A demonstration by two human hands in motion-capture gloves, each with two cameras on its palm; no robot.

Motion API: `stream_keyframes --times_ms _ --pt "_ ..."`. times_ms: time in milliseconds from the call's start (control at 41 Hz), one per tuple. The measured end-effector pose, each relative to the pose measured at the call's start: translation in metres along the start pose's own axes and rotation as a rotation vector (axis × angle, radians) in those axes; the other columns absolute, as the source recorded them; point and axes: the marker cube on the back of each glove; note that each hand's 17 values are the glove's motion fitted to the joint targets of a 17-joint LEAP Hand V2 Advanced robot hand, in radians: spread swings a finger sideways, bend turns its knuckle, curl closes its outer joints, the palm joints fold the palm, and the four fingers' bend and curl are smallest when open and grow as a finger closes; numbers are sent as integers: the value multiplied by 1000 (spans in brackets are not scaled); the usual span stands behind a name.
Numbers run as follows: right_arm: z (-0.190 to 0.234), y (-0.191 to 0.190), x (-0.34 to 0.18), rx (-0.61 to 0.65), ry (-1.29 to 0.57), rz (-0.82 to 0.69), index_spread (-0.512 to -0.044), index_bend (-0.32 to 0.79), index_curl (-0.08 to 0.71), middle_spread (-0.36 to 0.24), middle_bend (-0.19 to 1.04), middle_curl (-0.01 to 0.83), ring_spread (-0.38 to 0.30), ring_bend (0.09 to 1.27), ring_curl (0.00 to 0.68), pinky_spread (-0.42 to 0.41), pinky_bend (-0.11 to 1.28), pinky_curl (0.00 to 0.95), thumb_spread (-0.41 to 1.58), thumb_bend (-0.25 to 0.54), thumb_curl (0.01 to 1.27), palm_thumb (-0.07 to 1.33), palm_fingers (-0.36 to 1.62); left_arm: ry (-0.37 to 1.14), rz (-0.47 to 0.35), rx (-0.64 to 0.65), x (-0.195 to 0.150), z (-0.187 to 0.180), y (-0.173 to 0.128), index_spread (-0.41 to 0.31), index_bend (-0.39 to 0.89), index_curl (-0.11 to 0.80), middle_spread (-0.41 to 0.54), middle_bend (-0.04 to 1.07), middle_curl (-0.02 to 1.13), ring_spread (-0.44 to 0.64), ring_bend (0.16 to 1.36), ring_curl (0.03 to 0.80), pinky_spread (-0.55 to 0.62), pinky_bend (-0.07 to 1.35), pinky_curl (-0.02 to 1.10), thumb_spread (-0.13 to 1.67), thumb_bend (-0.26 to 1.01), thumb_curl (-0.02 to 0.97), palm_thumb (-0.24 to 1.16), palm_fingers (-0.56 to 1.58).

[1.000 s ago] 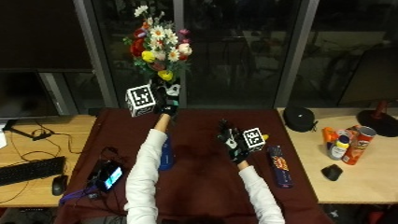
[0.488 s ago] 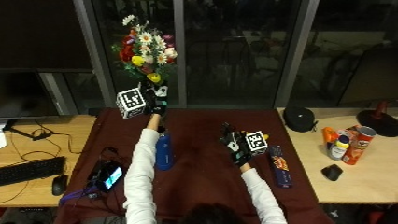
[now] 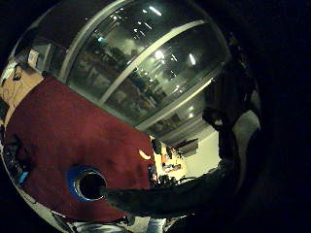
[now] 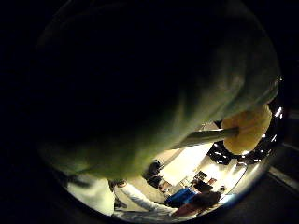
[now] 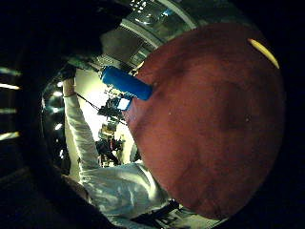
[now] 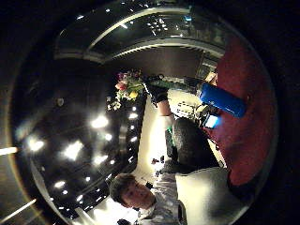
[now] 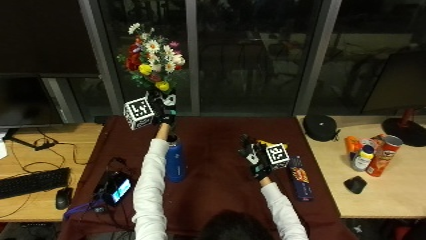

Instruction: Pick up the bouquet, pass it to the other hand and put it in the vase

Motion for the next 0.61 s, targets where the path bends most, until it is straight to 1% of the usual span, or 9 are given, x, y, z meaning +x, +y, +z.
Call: stream_keyframes --times_ms 293,317,342,366,390,415,439,464,610 --pt "3 5 2 -20 25 8 -404 145 242 -94 179 322 -4 418 297 257 559 331 1026 -25 423 577 285 -93 22 -50 -32 -16 3 -324 172 595 -350 722 560 -380 723 471 -412 630 444 310 -42 808 855 1330" --pt "3 5 3 -21 34 6 -404 152 245 -91 177 321 -4 418 297 257 553 331 1026 -25 422 577 288 -124 14 -89 -42 -18 9 -308 109 574 -349 700 554 -377 723 467 -423 673 457 376 -105 777 755 1284" --pt "2 6 5 -20 48 5 -404 159 248 -90 176 320 -5 417 297 258 544 329 1026 -26 422 577 290 -158 -1 -144 -53 -21 15 -272 9 537 -332 647 541 -364 716 462 -410 702 462 514 -164 726 613 1106" --pt "1 6 8 -20 68 4 -400 162 251 -90 176 319 -5 415 296 257 537 328 1030 -21 423 583 291 -190 -23 -210 -66 -23 24 -176 -187 464 -286 587 528 -307 683 450 -366 707 459 550 -199 680 500 712" --pt "-1 6 13 -21 93 -4 -399 167 254 -89 174 318 -5 410 296 257 533 328 1031 -22 422 584 293 -216 -48 -280 -81 -26 33 -133 -178 450 -253 586 561 -270 701 492 -331 736 492 579 -177 657 457 564" --pt "-3 5 19 -24 126 -25 -399 170 258 -89 173 316 -6 408 296 256 527 327 1032 -23 422 584 296 -234 -74 -346 -97 -28 42 -73 -161 426 -159 497 554 -164 689 508 -190 655 485 594 -184 630 380 69" --pt "-6 4 26 -28 167 -58 -399 171 260 -88 175 316 -6 402 294 255 521 326 1033 -23 422 585 294 -246 -100 -407 -115 -31 53 -42 -114 426 -126 533 605 -133 730 559 -149 701 537 616 -157 613 356 24" --pt "-9 3 34 -34 208 -89 -396 175 264 -86 173 314 -6 398 294 255 517 326 1035 -21 423 589 297 -252 -128 -464 -133 -35 64 -1 -81 401 -27 395 560 -39 738 550 -38 692 534 628 -150 593 312 -256" --pt "-14 15 50 5 292 24 -388 174 278 -80 166 307 -4 381 291 255 494 324 1040 -19 425 602 296 -181 -238 -539 -188 -63 118 128 -26 255 203 208 373 205 691 390 212 604 396 697 -73 523 246 -238"
